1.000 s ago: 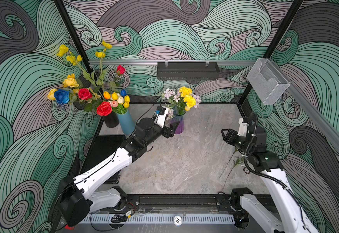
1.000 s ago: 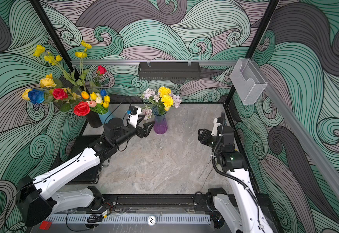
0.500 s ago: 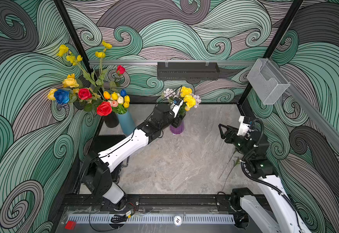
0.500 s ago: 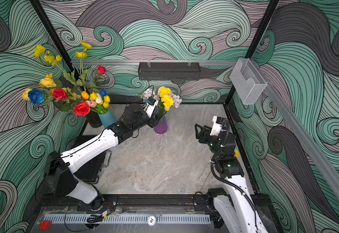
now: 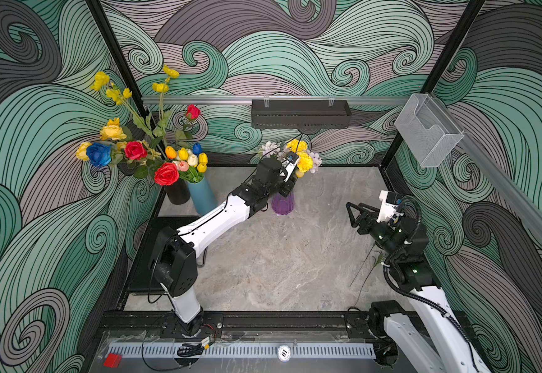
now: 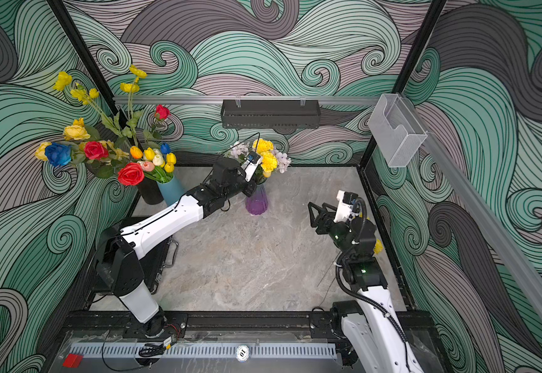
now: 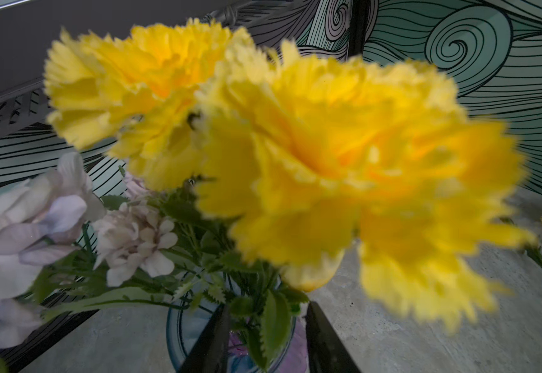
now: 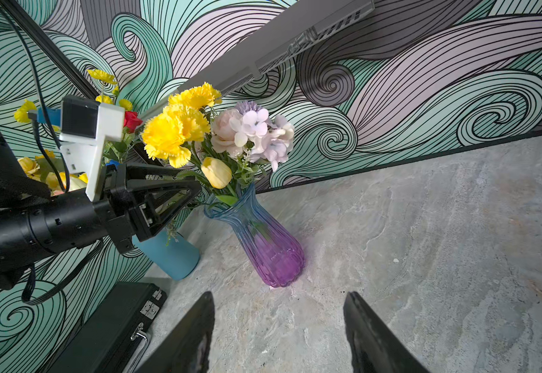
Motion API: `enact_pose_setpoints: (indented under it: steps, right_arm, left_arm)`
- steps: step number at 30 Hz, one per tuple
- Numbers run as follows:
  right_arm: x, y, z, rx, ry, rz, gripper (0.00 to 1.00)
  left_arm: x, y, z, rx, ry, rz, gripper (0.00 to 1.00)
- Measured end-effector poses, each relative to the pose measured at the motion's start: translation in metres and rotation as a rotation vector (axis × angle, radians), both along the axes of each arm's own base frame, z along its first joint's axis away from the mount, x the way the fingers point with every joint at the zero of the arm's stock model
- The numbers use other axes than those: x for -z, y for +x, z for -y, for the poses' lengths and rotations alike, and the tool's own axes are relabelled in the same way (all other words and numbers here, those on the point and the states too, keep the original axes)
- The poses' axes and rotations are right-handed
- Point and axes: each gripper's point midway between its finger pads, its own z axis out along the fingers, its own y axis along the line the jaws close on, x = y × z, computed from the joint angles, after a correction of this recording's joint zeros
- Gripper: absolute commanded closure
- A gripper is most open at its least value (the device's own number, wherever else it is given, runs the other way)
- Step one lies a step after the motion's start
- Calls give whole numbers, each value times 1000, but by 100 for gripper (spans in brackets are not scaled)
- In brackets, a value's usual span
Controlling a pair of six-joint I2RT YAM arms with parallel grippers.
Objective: Pick out yellow flowers from the vase
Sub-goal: Pick up the flower from the vase.
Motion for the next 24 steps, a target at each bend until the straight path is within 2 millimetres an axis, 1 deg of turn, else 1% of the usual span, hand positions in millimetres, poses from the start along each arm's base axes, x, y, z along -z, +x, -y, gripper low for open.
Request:
enact_pose_setpoints:
  steps: [4,7,12,16,18,21,24]
  right_arm:
    - [4,0,0,-2,-3,-5,36]
    - [3,0,-1,-4,-4,-1,36]
    - [0,-2,-1,-6,-5,10,36]
    - [0,-2,-1,-8,-5,11,36]
    - [0,-2,-1,-9,-5,11,36]
    - [0,-3,-2,-11,-5,11,36]
    - [0,-3,-2,-12,-5,11,36]
  left_arm:
    - [-3,6,1,-5,-8,8,65]
    - [-8,10,4,-3,-18,18,65]
    - [-5,19,8,-7,-22,24,64]
    - [0,24,11,-8,-23,21,57]
    - [1,25,12,-9,-25,20,56]
    - [-1,27,13,-12,-40,30,56]
    - [-4,30,15,-17,-63,40,54]
